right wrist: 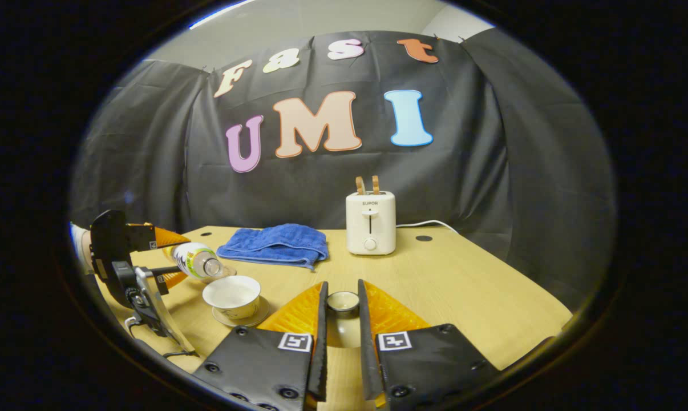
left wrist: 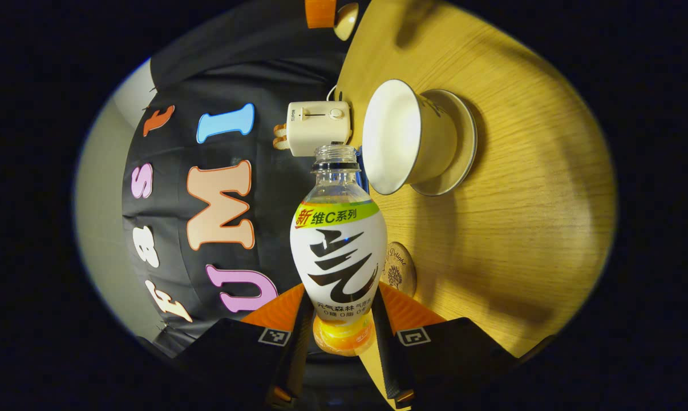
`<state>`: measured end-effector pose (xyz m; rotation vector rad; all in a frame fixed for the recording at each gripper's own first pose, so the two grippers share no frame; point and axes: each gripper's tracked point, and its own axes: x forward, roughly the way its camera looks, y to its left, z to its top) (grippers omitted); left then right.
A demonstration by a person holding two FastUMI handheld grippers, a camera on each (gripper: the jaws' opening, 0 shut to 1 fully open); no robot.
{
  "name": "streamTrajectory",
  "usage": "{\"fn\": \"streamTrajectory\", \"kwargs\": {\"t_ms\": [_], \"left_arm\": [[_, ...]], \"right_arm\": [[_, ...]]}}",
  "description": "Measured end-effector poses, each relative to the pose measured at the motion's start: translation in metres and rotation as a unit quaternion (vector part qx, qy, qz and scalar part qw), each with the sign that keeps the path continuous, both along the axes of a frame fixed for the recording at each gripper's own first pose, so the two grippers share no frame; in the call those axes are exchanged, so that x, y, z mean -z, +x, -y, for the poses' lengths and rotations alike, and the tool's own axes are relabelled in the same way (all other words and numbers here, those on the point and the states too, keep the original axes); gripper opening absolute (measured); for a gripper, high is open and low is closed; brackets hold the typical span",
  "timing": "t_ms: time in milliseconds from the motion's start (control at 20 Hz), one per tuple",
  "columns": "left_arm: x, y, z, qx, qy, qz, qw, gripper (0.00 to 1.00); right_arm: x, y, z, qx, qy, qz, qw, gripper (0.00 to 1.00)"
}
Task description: Open the teacup lid with one hand, grasp the water bottle and pour water into the teacup with the other hand; after pouring, place the water bottle on the coaster and then close the teacup lid.
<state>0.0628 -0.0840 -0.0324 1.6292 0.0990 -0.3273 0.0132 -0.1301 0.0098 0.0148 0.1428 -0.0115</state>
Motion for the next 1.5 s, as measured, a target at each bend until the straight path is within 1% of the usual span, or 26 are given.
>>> {"fn": "streamTrajectory", "kwargs": {"t_ms": [300, 450, 700, 1100, 1150, 1250, 1300, 1500], "left_arm": [[-0.007, 0.005, 0.004, 0.016, 0.073, 0.003, 0.997, 0.53], [-0.014, 0.005, 0.002, 0.023, 0.112, 0.005, 0.993, 0.53], [-0.022, 0.007, -0.005, 0.02, 0.153, 0.004, 0.988, 0.53], [-0.04, 0.008, 0.004, 0.036, 0.217, 0.017, 0.975, 0.53], [-0.043, 0.01, 0.007, 0.039, 0.226, 0.02, 0.973, 0.53], [-0.049, 0.014, 0.011, 0.043, 0.243, 0.023, 0.969, 0.53], [-0.054, 0.015, 0.011, 0.044, 0.253, 0.026, 0.966, 0.53], [-0.063, 0.014, 0.012, 0.045, 0.283, 0.031, 0.958, 0.53]], "right_arm": [[0.001, -0.003, 0.002, -0.001, 0.001, 0.002, 1.0, 0.29], [0.005, -0.004, 0.0, -0.005, -0.001, -0.002, 1.0, 0.27], [0.008, -0.005, 0.0, -0.008, 0.0, -0.004, 1.0, 0.27], [0.005, -0.006, 0.002, -0.008, -0.006, 0.0, 1.0, 0.27], [0.005, -0.007, 0.002, -0.007, -0.006, 0.0, 1.0, 0.28], [0.005, -0.007, 0.003, -0.007, -0.003, 0.0, 1.0, 0.27], [0.003, -0.008, 0.002, -0.008, -0.002, 0.001, 1.0, 0.29], [0.003, -0.008, 0.003, -0.011, -0.005, 0.001, 1.0, 0.27]]}}
